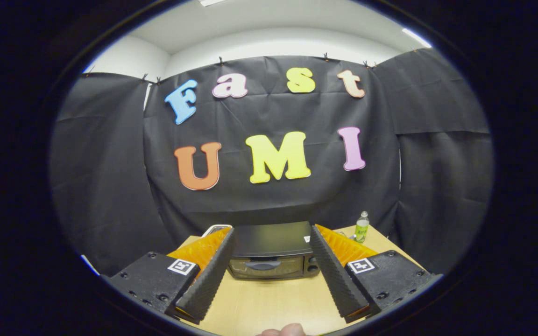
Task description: Open the toaster oven, put the food inside, and close the toaster oven door.
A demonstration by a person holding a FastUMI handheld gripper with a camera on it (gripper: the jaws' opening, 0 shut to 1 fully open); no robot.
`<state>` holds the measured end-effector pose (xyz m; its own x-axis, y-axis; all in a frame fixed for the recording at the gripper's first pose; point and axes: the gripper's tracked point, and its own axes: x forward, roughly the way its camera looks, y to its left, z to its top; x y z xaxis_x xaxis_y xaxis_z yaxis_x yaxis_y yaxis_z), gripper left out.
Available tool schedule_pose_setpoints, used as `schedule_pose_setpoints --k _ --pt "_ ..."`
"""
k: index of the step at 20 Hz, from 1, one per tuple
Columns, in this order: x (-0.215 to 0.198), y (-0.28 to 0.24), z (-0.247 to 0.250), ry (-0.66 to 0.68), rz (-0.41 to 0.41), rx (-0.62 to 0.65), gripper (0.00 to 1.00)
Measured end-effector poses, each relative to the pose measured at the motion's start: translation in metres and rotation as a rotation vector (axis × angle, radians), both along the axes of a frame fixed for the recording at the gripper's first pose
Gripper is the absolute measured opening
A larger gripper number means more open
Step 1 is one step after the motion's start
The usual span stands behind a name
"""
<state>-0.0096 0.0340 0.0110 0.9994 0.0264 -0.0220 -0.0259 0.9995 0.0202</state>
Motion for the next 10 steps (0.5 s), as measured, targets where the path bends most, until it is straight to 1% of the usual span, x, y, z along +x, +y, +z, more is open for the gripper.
schedule_pose_setpoints --k 5,10 --pt "0.0047 0.0058 -0.0012 0.001 0.024 -0.02 1.0" --pt "0.009 0.0091 -0.0045 0.008 0.046 -0.011 1.0"
